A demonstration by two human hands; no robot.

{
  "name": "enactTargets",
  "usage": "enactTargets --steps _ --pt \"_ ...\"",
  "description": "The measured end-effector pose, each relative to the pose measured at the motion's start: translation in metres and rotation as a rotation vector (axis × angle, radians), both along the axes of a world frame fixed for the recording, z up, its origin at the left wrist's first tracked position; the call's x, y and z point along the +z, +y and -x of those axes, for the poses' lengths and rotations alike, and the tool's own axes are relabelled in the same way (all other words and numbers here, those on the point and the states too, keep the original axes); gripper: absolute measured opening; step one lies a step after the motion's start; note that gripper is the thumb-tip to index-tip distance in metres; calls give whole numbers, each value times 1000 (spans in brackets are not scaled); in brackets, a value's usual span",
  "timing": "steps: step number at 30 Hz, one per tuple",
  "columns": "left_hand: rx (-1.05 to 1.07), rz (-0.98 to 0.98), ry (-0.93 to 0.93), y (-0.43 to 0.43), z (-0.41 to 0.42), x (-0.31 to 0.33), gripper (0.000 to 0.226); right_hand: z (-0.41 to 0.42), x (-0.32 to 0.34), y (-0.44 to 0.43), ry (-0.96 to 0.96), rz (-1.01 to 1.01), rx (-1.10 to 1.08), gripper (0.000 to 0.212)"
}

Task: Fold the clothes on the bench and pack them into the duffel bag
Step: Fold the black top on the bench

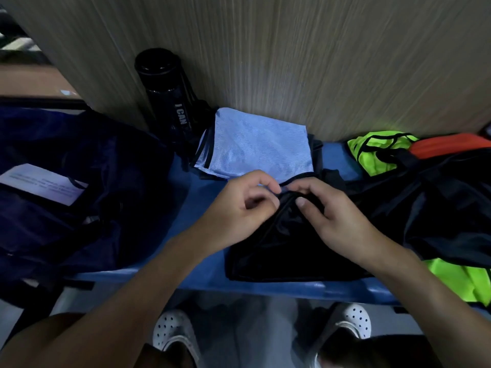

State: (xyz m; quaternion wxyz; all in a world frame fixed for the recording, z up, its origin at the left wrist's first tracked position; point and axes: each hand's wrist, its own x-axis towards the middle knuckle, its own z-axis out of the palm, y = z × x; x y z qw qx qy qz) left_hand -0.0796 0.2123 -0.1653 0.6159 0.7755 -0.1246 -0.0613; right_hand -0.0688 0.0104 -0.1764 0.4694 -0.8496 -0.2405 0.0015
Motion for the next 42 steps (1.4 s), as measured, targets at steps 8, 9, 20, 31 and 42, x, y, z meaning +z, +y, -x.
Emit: enactTargets --steps 8,9,20,31,42 --pt "191 -657 18 19 -8 -29 46 14 2 -5 -9 98 26 8" --pt "182 -672 18 18 -8 -31 49 15 1 -6 -2 108 36 7" --pt "199 -693 -117 12 -11 -44 8 19 2 -8 -47 76 -18 14" --pt "246 -142 137 17 -17 -25 10 21 1 -13 -15 65 -86 17" --pt "193 -142 -32 21 -13 -26 23 10 2 -5 -200 46 -83 19"
